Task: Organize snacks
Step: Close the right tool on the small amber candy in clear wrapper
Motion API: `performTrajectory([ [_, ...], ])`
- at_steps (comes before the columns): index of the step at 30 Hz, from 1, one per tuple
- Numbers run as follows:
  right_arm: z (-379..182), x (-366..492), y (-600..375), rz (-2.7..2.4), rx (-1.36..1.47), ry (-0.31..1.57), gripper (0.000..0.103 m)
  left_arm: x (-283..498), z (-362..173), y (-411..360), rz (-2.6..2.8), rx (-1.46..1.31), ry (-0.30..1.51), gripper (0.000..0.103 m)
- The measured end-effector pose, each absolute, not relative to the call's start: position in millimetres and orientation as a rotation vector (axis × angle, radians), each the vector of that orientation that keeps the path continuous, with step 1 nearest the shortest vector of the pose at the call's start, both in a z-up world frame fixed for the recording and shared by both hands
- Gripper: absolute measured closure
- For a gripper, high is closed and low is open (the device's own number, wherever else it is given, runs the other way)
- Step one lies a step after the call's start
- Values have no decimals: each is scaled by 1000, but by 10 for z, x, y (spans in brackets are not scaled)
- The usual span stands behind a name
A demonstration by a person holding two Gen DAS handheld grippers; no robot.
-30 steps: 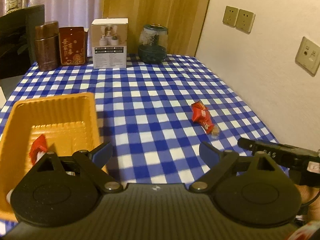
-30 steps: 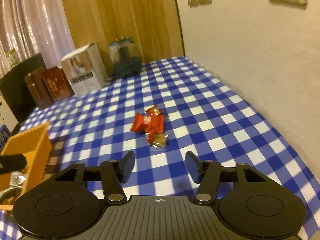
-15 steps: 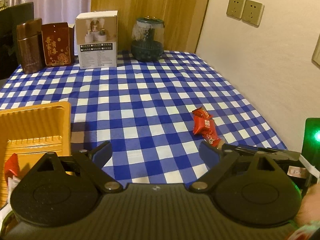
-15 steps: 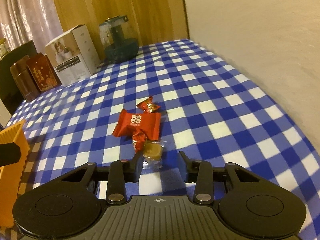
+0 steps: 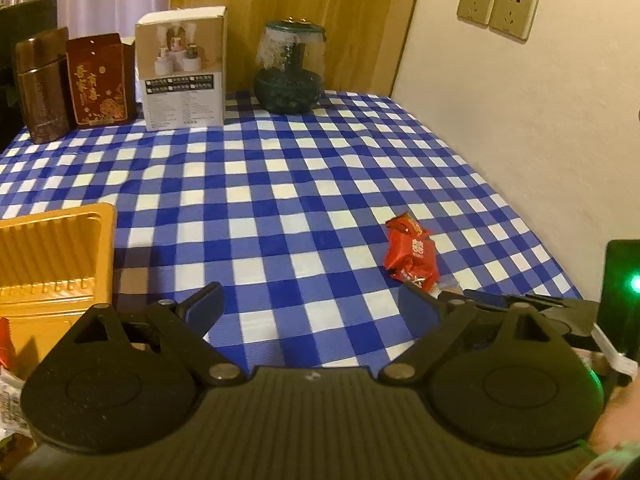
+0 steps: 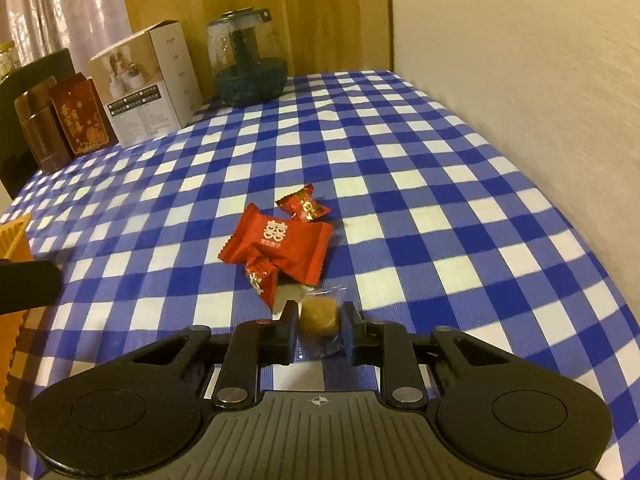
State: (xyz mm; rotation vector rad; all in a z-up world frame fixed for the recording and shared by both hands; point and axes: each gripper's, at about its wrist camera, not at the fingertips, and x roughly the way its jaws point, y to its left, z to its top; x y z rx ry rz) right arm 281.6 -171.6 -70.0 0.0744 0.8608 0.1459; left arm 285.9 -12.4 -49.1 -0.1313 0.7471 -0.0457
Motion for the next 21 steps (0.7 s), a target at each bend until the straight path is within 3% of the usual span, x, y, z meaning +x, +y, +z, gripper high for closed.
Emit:
performTrajectory([
  [7, -527, 2623, -2105, 42, 213, 802, 81, 3026, -618, -399, -132, -151, 780, 16],
  [19, -544, 2620, -2320, -6, 255, 813, 81, 3412, -909, -842, -208, -148, 790, 48],
  [21, -554, 2617, -2319, -7, 258, 815, 81, 3490, -951, -878, -208, -148, 800, 57],
])
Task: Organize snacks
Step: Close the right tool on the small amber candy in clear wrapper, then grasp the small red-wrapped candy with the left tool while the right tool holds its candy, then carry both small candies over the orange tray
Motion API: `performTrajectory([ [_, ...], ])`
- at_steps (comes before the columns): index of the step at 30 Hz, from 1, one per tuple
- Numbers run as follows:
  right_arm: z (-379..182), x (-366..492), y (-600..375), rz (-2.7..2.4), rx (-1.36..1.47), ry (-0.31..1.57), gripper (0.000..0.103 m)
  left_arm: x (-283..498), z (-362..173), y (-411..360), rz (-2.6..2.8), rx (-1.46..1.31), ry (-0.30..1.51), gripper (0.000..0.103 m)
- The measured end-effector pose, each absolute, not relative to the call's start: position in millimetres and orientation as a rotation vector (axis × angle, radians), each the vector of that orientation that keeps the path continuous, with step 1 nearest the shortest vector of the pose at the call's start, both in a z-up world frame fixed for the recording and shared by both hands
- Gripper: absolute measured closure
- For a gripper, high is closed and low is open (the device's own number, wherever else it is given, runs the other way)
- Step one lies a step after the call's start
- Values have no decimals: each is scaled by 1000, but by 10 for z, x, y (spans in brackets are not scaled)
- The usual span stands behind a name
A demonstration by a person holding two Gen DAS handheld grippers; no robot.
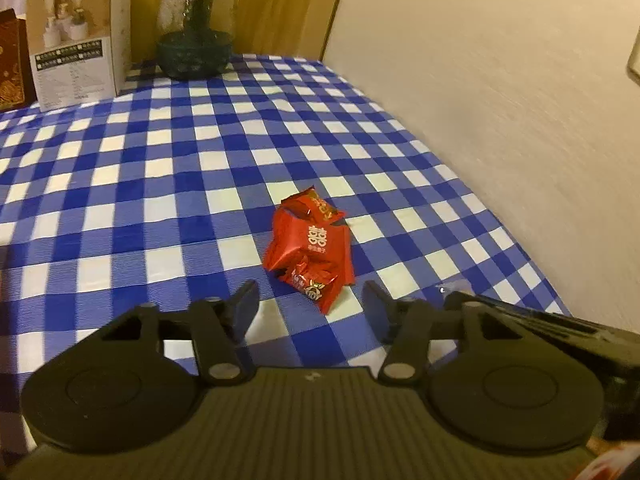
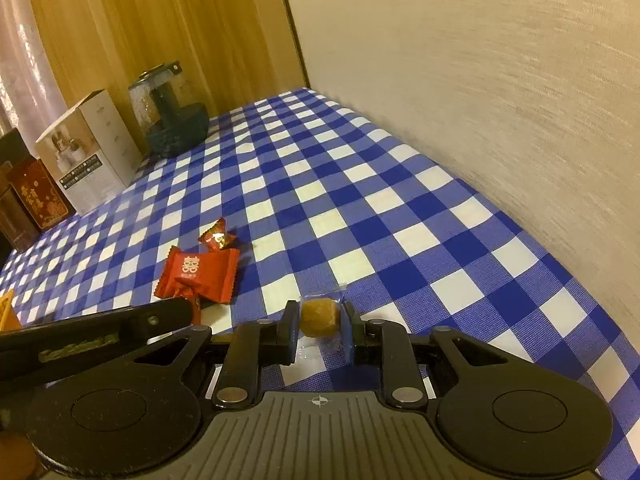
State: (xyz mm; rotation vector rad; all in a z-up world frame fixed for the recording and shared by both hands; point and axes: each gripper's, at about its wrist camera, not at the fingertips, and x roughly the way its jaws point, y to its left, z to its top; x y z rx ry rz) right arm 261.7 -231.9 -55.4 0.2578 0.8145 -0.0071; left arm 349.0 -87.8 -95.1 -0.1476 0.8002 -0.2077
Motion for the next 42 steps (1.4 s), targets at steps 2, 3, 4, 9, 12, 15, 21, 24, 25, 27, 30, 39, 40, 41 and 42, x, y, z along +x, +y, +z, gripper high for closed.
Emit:
performTrajectory([
  [2, -560, 2616, -2327, -8, 261, 815, 81, 3556, -977, -902, -200, -142, 796, 59],
  [3, -567, 2612, -2333, -9, 260, 815, 81, 3585, -986, -912, -199, -139, 796, 60],
  [4, -574, 2613, -2337, -10, 259, 817, 81, 3616, -996, -924, -198, -136, 796, 60],
  [9, -589, 2630, -2336, -10, 265, 825, 81, 3723, -1077, -964, -201, -133, 821, 68],
  [12, -584, 2630, -2310, -6, 262, 825, 81, 3713, -1097, -967, -202, -124, 823, 81],
  [15, -578, 2627, -2293, -4, 262, 823, 81, 3656, -1085, -948, -196, -108, 815, 84],
  [21, -556, 2611, -2241, 15, 257, 823, 81, 3433, -984, -875, -192, -101, 810, 85],
  [24, -512, 2570, -2195, 30, 259, 818, 81, 3268, -924, -814, -180, -117, 811, 85],
  [25, -486, 2542, -2174, 36, 260, 814, 81, 3210, -905, -792, -175, -124, 810, 85],
  [27, -434, 2465, -2129, 43, 262, 805, 81, 3070, -855, -739, -162, -142, 809, 85],
  [30, -356, 2294, -2041, 58, 271, 804, 81, 2866, -777, -678, -155, -155, 805, 85],
  [39, -120, 1679, -1744, 104, 280, 788, 81, 2192, -492, -459, -134, -156, 773, 85],
  [40, -93, 1619, -1711, 109, 279, 788, 81, 2109, -456, -420, -130, -159, 770, 85],
  [41, -65, 1554, -1675, 114, 277, 785, 81, 2038, -426, -391, -129, -159, 767, 85],
  [42, -28, 1482, -1635, 120, 275, 781, 81, 1964, -400, -361, -125, -161, 765, 85],
])
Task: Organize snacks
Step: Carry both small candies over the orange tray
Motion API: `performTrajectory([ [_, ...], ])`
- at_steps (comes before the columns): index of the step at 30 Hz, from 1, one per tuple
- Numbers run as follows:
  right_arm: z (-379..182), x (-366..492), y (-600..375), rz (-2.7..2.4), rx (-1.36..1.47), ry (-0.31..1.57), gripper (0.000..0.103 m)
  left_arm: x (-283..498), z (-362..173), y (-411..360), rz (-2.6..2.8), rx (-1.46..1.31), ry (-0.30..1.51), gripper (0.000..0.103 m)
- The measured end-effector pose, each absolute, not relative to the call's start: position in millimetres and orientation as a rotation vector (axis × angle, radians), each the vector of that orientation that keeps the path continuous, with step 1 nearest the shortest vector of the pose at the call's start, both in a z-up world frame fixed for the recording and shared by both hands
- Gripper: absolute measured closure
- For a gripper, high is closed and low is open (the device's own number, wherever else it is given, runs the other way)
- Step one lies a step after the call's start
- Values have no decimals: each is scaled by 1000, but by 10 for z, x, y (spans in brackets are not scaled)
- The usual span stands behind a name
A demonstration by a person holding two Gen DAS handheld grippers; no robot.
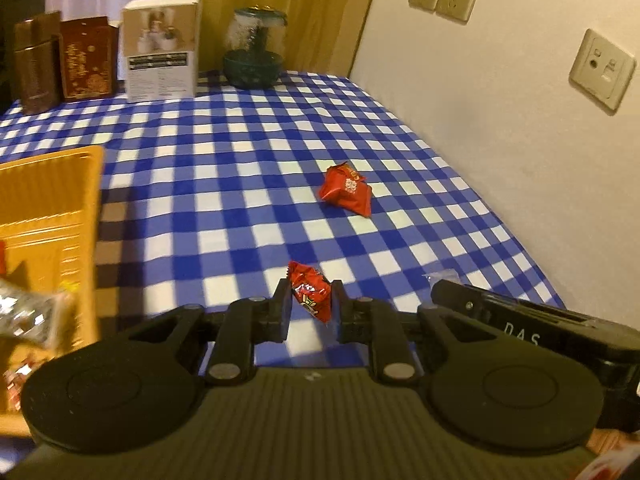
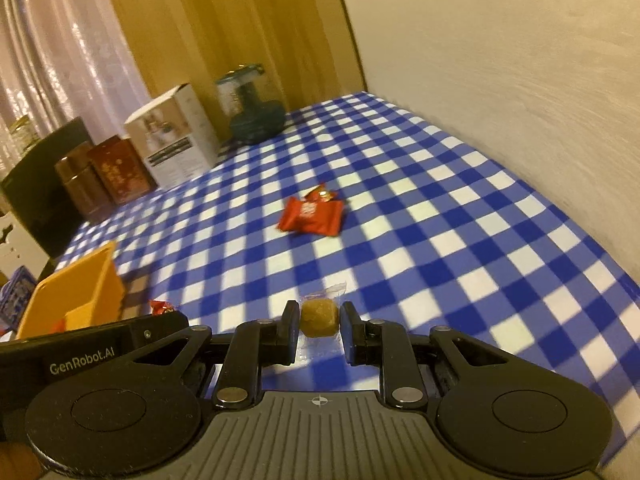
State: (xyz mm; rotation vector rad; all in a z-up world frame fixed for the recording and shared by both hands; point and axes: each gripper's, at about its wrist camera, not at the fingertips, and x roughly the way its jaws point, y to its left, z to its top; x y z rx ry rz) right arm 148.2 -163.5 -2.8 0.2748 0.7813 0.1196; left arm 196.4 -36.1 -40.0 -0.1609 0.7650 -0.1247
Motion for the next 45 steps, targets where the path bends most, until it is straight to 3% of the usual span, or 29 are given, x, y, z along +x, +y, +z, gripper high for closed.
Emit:
performTrajectory([
  [19, 460, 663, -1030, 225, 190, 737, 81, 799, -44, 181, -59, -217, 718, 85],
  [45, 607, 520, -444, 356, 106, 722, 81, 407, 155, 630, 19, -259, 673, 85],
])
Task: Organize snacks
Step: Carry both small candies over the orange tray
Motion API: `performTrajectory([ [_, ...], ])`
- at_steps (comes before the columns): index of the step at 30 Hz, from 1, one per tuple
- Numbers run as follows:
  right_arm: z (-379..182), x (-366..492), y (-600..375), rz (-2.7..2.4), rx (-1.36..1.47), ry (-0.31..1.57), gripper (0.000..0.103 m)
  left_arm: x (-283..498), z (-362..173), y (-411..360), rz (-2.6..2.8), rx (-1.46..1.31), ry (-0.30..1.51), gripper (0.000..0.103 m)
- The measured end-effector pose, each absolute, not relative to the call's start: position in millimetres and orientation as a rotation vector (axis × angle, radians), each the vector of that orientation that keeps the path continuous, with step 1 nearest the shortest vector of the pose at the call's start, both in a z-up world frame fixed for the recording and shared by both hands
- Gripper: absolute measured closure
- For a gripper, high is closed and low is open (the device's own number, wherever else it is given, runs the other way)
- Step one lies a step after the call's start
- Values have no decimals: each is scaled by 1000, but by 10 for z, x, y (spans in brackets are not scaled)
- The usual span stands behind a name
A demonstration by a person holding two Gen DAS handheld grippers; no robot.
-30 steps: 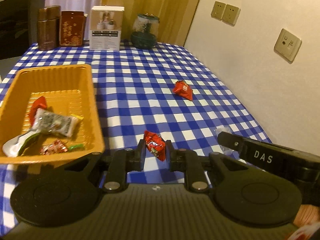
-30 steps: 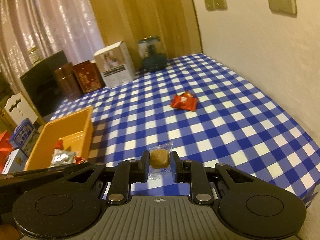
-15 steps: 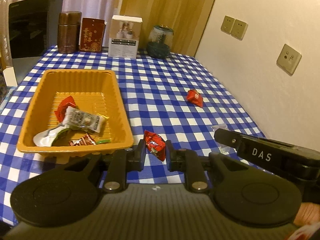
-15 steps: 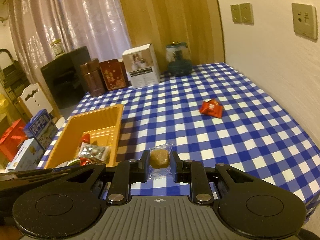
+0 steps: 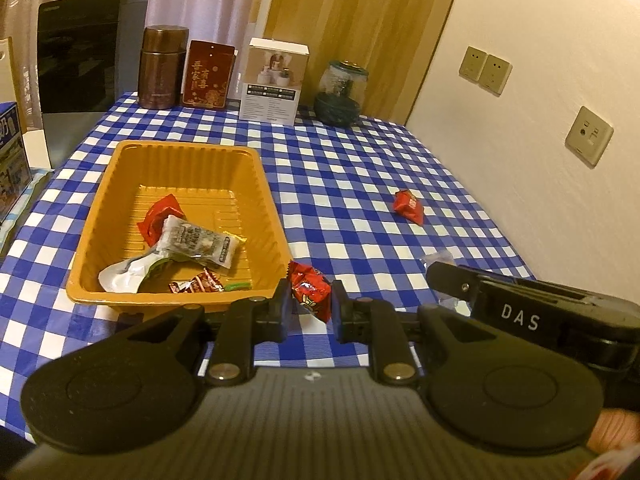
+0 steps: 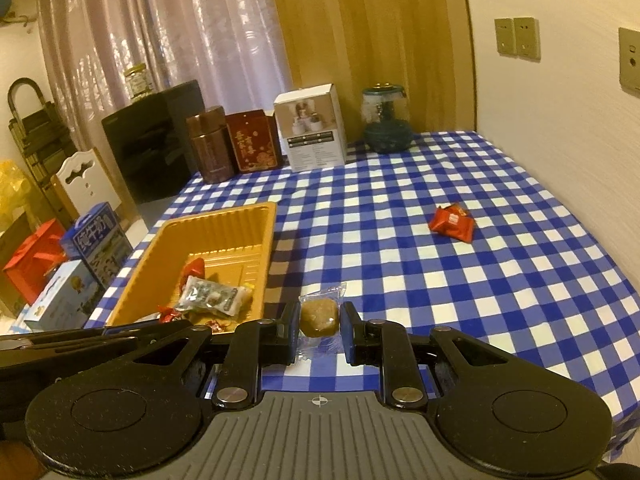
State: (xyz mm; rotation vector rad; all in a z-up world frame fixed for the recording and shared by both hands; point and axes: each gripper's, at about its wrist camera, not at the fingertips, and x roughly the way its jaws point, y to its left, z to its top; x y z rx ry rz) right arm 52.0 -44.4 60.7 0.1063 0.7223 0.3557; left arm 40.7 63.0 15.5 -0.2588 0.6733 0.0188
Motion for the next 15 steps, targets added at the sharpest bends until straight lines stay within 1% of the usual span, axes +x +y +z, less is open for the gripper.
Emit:
performTrajectory([
  [15, 554, 678, -104, 424, 77, 731, 81, 415, 132, 1014, 93, -277, 670, 85],
])
